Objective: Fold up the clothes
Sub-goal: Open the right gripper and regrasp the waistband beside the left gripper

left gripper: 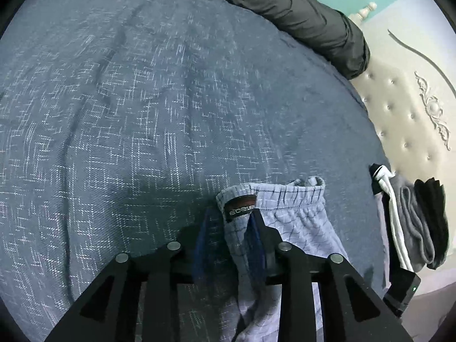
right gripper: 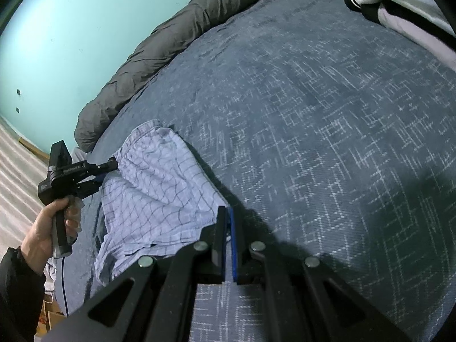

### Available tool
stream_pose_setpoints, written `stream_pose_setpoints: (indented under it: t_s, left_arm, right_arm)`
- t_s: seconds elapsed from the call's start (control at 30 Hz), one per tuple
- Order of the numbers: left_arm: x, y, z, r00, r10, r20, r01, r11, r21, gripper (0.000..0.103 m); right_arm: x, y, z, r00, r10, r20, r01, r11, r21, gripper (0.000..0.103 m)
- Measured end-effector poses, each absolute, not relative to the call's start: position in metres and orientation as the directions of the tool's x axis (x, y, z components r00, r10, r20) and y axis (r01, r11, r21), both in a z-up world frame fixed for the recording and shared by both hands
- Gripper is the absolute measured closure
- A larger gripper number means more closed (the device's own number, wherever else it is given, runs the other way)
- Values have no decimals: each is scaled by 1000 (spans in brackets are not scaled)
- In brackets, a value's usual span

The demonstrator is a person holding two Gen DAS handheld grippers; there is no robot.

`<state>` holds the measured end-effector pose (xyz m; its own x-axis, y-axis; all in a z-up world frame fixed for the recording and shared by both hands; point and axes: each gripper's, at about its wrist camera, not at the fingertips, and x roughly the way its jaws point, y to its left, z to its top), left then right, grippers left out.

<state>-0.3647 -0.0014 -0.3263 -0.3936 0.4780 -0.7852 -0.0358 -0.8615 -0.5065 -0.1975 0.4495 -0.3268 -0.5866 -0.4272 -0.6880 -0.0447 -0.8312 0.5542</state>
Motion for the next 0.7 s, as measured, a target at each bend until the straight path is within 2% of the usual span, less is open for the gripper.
stream_pose_setpoints:
  t_s: [0.1, 0.17, 0.2, 0.33, 0.37, 0.4, 0.43, 0.5, 0.63, 0.7]
  left_arm:
    - [-362, -6, -324, -403, 483, -777, -34, -857, -515, 69]
    - [-360, -9, -322, -409, 487, -772, -32, -853, -521, 59]
    - [-359, -11, -321, -412, 488, -769, -31, -851, -524, 57]
    - [-358, -14, -323, -415, 513, -752, -51, -838, -543, 57]
    - [-358, -14, -324, -411, 521, -748, -54, -833, -550, 57]
    - [-358, -14, -326, -406, 529, -745, -58, -829, -556, 56]
    - [-358, -14, -327, -402, 536, -742, -61, -824, -563, 56]
    - [-357, -15, -330, -393, 552, -735, -67, -815, -575, 56]
    - [-357, -14, -336, -376, 583, -720, -82, -795, -601, 56]
    - [-356, -13, -341, -370, 594, -714, -89, -788, -609, 56]
  right_arm:
    - [-200, 445, -329, -569, -430, -701, -46, -835, 549, 101]
    - [-200, 446, -331, -561, -428, -709, -61, -832, 551, 101]
    - [-200, 448, -330, -563, -422, -711, -73, -831, 551, 101]
    - [-199, 459, -313, -602, -376, -705, -98, -841, 532, 98]
    - [-199, 462, -308, -613, -376, -695, -100, -836, 540, 96]
    - [-201, 465, -304, -623, -377, -686, -103, -829, 549, 87]
    - [-205, 467, -300, -630, -377, -679, -105, -825, 555, 72]
    - [-219, 464, -295, -626, -389, -676, -93, -823, 560, 63]
    - [-271, 433, -281, -574, -499, -649, 30, -805, 592, 63]
    - [-302, 411, -273, -532, -521, -668, 93, -819, 566, 63]
